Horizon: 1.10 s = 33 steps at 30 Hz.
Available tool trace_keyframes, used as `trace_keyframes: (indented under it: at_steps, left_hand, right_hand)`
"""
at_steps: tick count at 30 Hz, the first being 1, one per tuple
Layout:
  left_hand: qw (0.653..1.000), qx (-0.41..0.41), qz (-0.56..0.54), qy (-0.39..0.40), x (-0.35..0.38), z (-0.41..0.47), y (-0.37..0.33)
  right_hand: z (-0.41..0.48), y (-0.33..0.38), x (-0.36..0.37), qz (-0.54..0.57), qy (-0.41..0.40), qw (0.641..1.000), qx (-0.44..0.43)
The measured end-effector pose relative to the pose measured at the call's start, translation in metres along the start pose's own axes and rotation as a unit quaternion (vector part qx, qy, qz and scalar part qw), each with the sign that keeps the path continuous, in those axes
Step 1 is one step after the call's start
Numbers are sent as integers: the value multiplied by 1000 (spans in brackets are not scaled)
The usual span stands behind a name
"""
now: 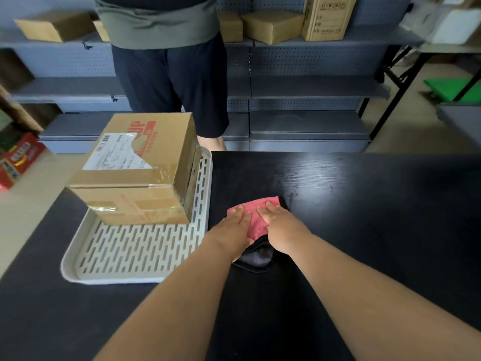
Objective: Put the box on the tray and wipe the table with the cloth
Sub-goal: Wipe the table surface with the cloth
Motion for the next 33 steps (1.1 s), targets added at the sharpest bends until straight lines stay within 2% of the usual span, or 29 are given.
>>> trace_keyframes:
  at_steps: [6, 12, 18, 26, 33]
  left_hand:
    - [1000, 2, 28, -1, 33, -62, 2]
    - [996, 36, 77, 0, 72, -121, -6]
    - [989, 97, 107, 16, 98, -164, -34]
    - [981, 144, 119, 46, 127, -175, -77]
    - [979, 159, 116, 52, 118, -155, -95]
  right_hand:
    - [-58, 28, 33, 12, -9, 1000, 3]
    - [-122, 44, 67, 26, -34, 999, 8]
    - [-175, 36, 102, 40, -21, 998, 37]
    - [-222, 1, 124, 64, -37, 994, 80]
    - [-211, -20, 116, 74, -31, 993, 86]
Point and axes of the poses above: each hand's wrist, its own z-axis towards the middle knuckle, its own x-axis out of the palm, y = z × x, the point moved 6 cm from there along z, towards the middle knuckle, and after that the axes turned 10 degrees about -z, right-handed, at the moved point
